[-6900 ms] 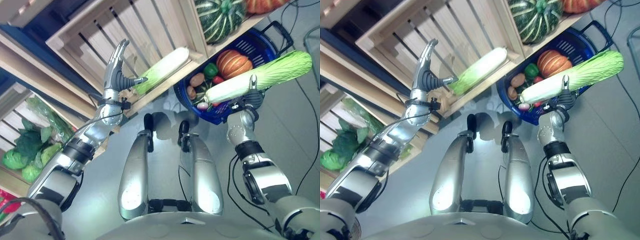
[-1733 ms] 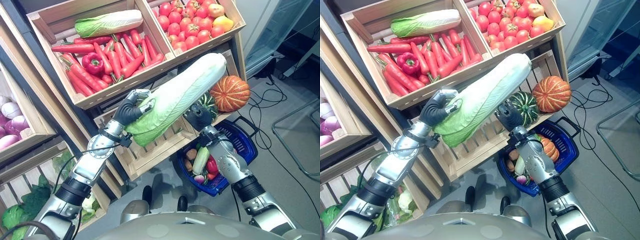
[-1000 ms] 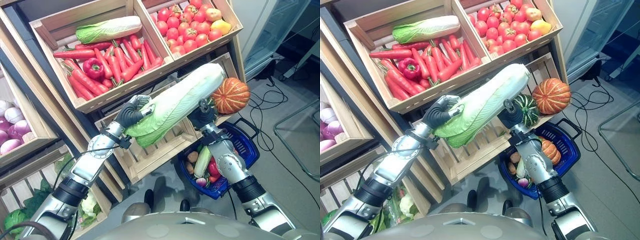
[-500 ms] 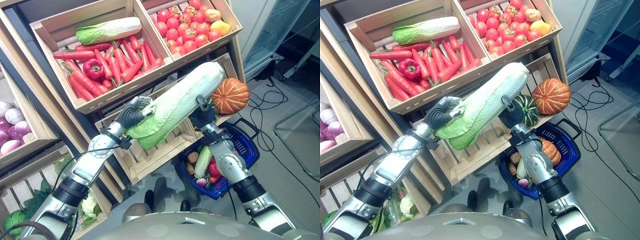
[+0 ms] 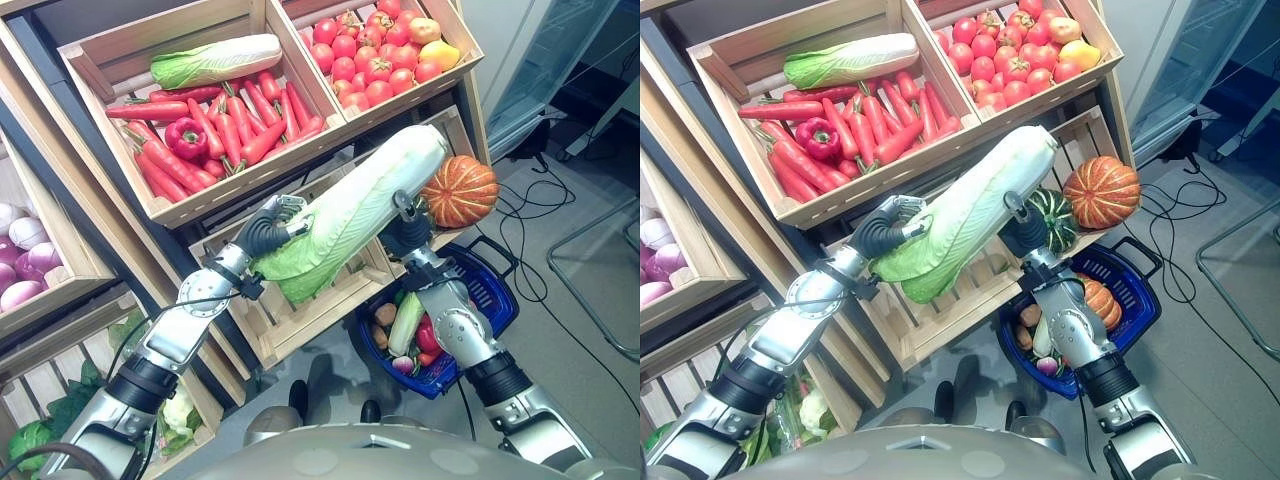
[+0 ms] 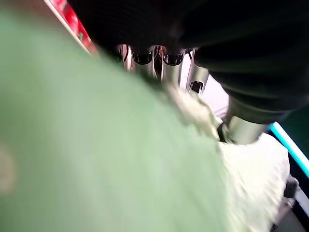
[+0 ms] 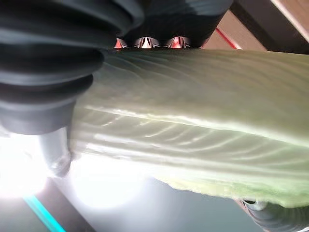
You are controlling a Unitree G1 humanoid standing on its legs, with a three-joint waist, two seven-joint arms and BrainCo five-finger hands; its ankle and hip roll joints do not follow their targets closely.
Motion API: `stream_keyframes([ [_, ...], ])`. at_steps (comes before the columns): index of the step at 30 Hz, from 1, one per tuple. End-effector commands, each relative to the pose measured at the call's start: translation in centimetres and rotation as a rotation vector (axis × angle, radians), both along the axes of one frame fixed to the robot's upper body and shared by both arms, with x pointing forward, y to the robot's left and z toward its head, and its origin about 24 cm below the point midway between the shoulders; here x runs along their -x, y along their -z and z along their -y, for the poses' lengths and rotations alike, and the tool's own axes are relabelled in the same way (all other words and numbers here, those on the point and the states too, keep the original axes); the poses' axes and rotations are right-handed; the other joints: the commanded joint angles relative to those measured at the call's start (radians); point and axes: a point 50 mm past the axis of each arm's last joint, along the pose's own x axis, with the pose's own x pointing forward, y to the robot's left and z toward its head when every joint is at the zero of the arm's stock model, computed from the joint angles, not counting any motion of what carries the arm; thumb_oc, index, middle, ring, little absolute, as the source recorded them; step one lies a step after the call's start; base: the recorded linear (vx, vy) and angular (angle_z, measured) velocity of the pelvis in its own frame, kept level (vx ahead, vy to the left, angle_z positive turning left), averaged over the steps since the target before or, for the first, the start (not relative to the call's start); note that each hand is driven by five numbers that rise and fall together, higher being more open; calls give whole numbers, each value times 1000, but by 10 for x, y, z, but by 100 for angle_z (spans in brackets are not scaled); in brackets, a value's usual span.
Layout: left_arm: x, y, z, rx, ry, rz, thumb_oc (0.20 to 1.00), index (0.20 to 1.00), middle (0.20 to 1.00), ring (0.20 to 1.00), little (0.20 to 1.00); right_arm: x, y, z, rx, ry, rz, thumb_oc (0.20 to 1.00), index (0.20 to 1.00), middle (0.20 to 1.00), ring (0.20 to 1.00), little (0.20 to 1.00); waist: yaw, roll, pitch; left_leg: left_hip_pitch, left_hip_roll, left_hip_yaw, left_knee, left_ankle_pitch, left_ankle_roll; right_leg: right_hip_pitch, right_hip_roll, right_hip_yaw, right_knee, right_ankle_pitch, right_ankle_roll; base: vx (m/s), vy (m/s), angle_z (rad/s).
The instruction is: Pick up fruits and vegetables into the basket
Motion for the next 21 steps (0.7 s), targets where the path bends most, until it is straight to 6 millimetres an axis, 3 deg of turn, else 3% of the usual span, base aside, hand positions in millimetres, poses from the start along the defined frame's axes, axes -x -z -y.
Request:
stream_keyframes([
  [1,-8,-4,-19,-52,-112,59,1000,1000,1000,1000,1000,-2,-15,0,-85,105,59,200,200,200,200,200,-6,-42,-16,26,-30,34,2,-135,35,-42,-44,33,5,9,91,0,0,0],
  [6,-7,1,-28,-53,-165,47,1000,1000,1000,1000,1000,-3,-2,12,-86,211,-15,200,200,200,200,200,-10,-40,-5,22,-31,37,2,-134,37,-47,-41,39,5,10,89,-2,0,-5],
  [10,-4,4,-39,-57,-248,71,1000,1000,1000,1000,1000,-2,18,37,-98,387,-103,200,200,200,200,200,-15,-33,36,-2,-30,42,4,-127,41,-82,-37,43,37,0,83,-78,-8,-5],
  [16,-10,-6,-47,8,-359,139,1000,1000,1000,1000,1000,-11,25,68,-149,576,-139,200,200,200,200,200,-20,-20,132,-57,-34,39,16,-116,40,-147,-30,43,76,-7,70,-151,-20,-5],
  [21,-15,-16,-47,72,-405,209,1000,1000,1000,1000,1000,-20,24,92,-161,707,-143,200,200,200,200,200,-25,-5,225,-142,-38,56,122,-129,32,-227,-28,36,176,-29,56,-159,-5,-2],
])
